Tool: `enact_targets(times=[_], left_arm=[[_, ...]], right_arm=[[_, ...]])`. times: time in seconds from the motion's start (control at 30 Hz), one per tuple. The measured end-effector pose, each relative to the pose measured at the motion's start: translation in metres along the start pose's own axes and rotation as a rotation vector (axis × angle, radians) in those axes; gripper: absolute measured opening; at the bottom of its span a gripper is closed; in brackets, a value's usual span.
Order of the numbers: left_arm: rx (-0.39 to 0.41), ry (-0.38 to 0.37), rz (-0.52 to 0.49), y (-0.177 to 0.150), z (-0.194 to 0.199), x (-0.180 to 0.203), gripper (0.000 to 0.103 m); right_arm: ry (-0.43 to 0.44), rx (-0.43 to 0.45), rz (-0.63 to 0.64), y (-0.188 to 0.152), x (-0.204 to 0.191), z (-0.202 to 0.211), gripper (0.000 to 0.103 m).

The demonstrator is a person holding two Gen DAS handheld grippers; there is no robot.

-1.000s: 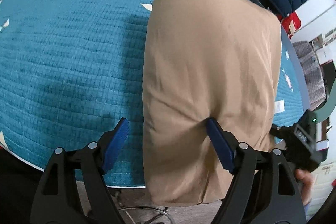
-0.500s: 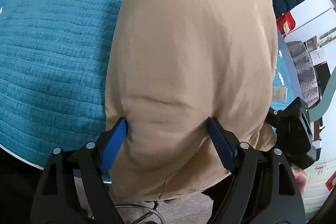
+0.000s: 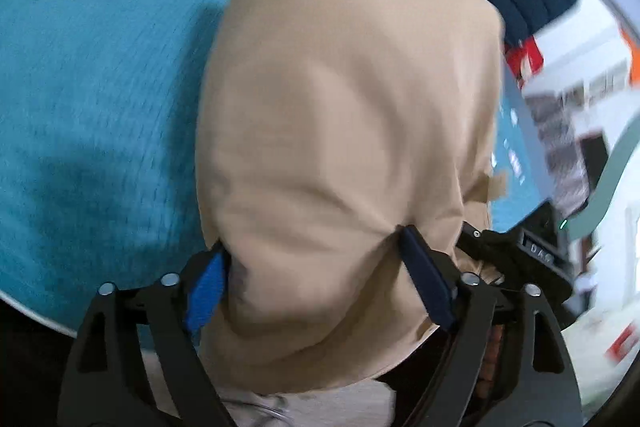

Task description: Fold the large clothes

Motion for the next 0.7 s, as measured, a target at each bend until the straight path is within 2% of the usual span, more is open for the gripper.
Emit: enact_targets(times=[0.07, 0.13, 0.23, 0.37, 0.5, 0.6, 0.7], left_arm=[[0.028, -0.007, -0.032, 0.005, 0.012, 0.001, 0.054], [0.084, -0.022, -0.082, 0.011, 0.035, 0.002, 0.043], [0.167, -0.009, -0.157, 0.03, 0.065, 0.001, 0.035], [0.248, 0.002, -0.175, 0.066, 0.104, -0.018, 0.032], [0.321, 0.055, -0.161, 0.102, 0.135, -0.044, 0.031], [0.38, 0.091, -0.123, 0.136, 0.161, -0.085, 0.031], [0.422, 0.16, -0.103, 0.169, 0.183, -0.137, 0.031]], right_arm=[[0.011, -0.004, 0.033, -0.001, -0.017, -0.004, 0.028], [0.047, -0.006, 0.07, -0.001, -0.039, -0.008, 0.027], [0.053, -0.04, 0.181, -0.007, -0.08, -0.026, 0.027], [0.092, -0.074, 0.268, -0.008, -0.131, -0.063, 0.027], [0.133, -0.131, 0.319, -0.003, -0.172, -0.117, 0.027], [0.159, -0.185, 0.373, 0.001, -0.216, -0.173, 0.027], [0.173, -0.225, 0.423, 0.004, -0.256, -0.231, 0.027]])
Point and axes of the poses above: each gripper's, at about its wrist camera, not at the fingertips, and z roughly against the way its jaws point, x to its right, y to its top, the point moved 7 cm from there along -z, roughly the way its jaws point, and after that the axes turned 13 degrees about z, right-handed, at the moved point
